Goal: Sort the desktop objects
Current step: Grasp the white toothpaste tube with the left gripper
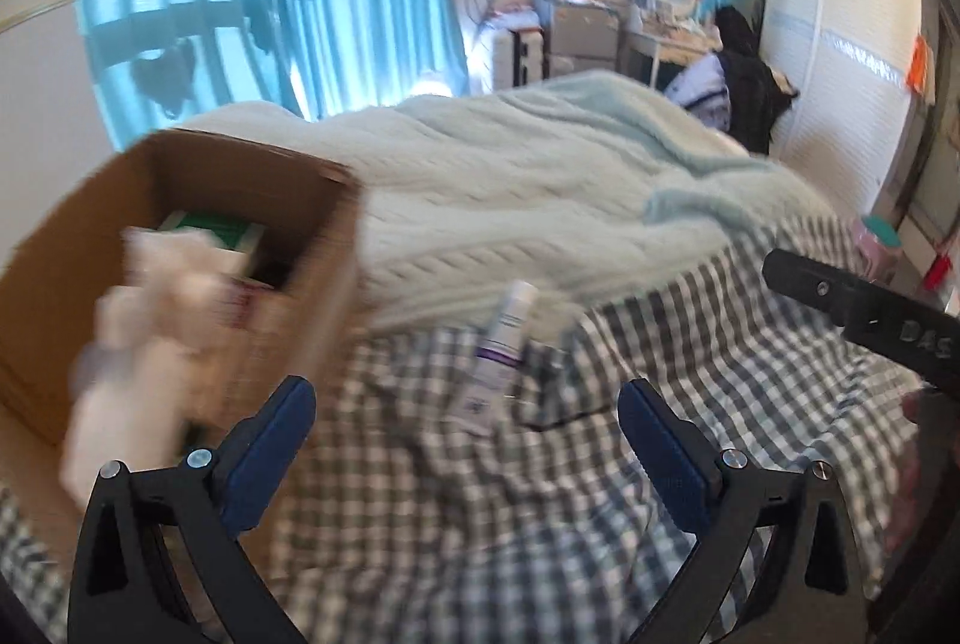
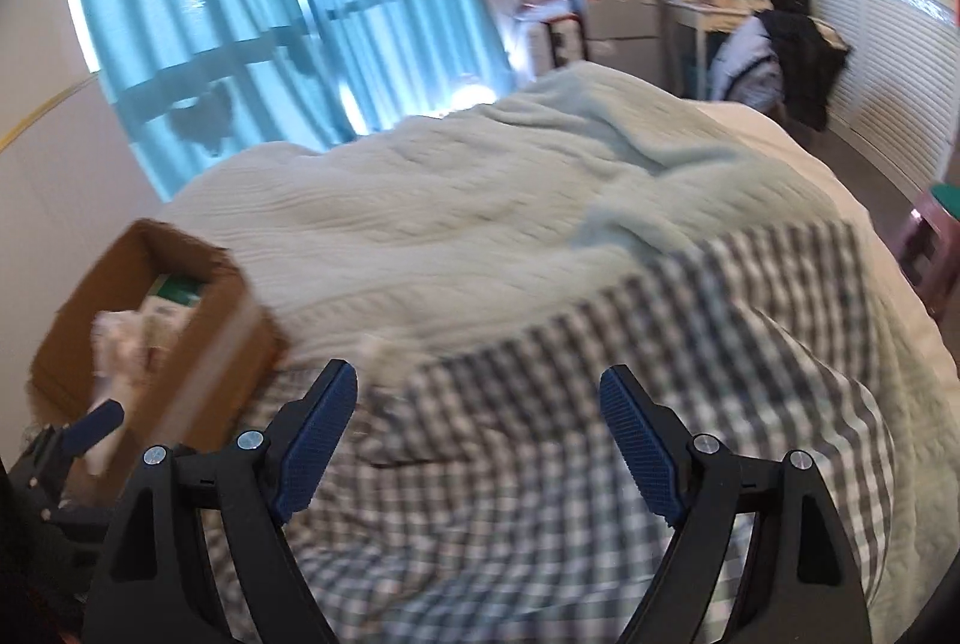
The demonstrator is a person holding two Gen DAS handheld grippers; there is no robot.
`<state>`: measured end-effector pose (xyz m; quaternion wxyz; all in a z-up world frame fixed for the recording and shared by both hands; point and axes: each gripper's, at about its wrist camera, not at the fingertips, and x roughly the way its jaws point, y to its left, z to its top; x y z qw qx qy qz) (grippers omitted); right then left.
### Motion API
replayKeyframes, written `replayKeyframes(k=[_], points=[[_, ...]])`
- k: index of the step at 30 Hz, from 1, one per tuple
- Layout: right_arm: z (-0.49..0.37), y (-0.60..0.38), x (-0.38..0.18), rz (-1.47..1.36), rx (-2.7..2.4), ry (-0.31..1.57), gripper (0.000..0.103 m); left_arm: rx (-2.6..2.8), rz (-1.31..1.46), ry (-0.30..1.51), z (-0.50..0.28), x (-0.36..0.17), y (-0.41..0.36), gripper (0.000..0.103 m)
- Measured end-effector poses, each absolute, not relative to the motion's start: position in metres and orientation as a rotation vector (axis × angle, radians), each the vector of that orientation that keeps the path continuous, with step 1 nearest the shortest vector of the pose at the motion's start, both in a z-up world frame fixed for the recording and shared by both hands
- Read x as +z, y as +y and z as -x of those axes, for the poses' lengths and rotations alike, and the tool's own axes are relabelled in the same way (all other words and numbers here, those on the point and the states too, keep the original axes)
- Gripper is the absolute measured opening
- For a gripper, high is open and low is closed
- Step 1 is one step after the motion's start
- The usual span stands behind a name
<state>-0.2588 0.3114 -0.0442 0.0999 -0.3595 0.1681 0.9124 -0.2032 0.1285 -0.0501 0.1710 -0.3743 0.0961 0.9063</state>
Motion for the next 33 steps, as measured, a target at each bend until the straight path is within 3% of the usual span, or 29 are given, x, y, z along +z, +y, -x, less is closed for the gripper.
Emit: replayKeyframes(k=[4, 11, 13, 16, 20, 33], points=[[0.265, 0.324, -0.071, 1.110, 2.689, 0.540, 0.083, 2.547, 1.162, 0.358, 0.225, -0.097, 0.161, 0.103], [0.267, 0.326, -0.102, 1.202, 2.670, 0.587, 0.083, 2.573, 1.303, 0.382, 0.283, -0.149, 0.172, 0.091], [0.267, 0.324, -0.104, 1.207, 2.677, 0.555, 0.083, 2.554, 1.372, 0.343, 0.296, -0.158, 0.169, 0.051], [0.265, 0.322, -0.108, 1.220, 2.663, 0.522, 0.083, 2.513, 1.413, 0.255, 0.300, -0.161, 0.161, 0.032], [0.253, 0.314, -0.106, 1.232, 2.649, 0.523, 0.083, 2.521, 1.385, 0.266, 0.280, -0.147, 0.151, 0.015], [0.212, 0.230, -0.027, 1.157, 2.812, 0.412, 0.083, 2.454, 1.125, 0.053, 0.209, -0.009, 0.086, 0.014]])
